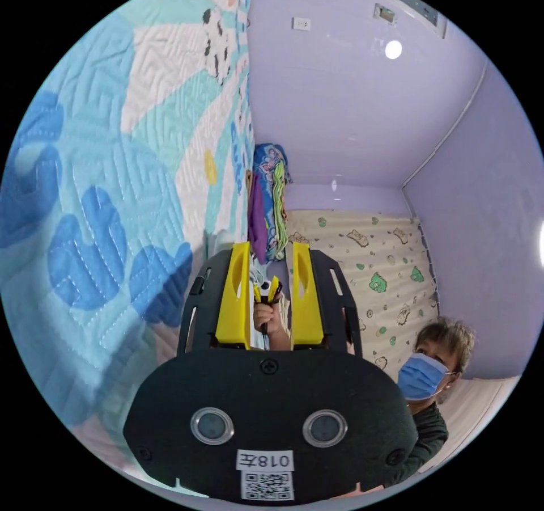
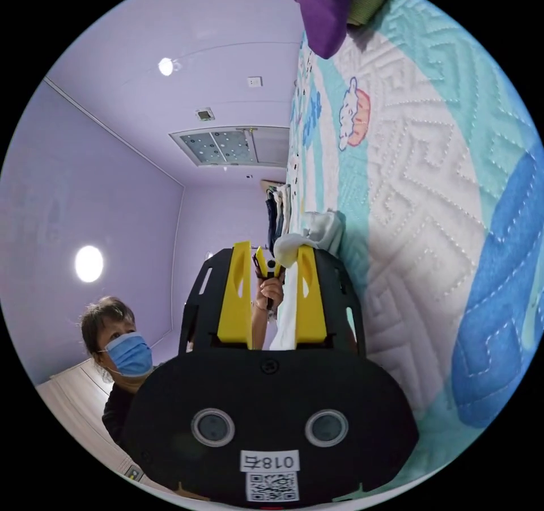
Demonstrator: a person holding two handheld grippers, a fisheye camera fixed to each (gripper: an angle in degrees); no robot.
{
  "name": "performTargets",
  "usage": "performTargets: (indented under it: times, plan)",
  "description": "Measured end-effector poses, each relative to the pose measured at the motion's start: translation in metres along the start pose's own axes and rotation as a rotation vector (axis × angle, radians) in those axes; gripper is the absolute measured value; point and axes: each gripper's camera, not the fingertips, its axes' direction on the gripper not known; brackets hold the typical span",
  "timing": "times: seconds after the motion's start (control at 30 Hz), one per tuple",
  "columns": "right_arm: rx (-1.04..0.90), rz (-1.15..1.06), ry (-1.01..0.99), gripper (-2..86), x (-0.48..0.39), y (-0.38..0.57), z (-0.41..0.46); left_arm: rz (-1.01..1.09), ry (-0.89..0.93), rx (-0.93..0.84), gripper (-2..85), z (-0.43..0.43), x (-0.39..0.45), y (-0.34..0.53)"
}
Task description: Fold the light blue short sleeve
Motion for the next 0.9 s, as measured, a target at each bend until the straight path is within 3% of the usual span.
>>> performTargets:
  times: [0.17,0.43,0.6,0.67,0.9]
  plan:
    - [0.034,0.025,0.010,11.1,-0.013,0.020,-0.009,0.113,-0.244,-0.027,10.3,-0.012,0.029,0.016]
    - [-0.065,-0.128,0.047,10.3,-0.056,0.014,0.029,0.247,-0.294,-0.194,8.3,0.041,0.050,0.026]
    - [-0.023,-0.434,0.684,12.7,-0.117,0.022,0.058,0.393,-0.591,-0.072,10.5,0.053,0.083,0.019]
    - [-0.029,-0.474,0.769,13.8,-0.119,0.022,0.071,0.436,-0.714,-0.073,12.6,0.070,0.088,0.010]
    - [-0.081,-0.431,0.727,15.2,-0.105,0.030,0.113,0.453,-0.870,-0.163,16.7,0.130,0.094,-0.003]
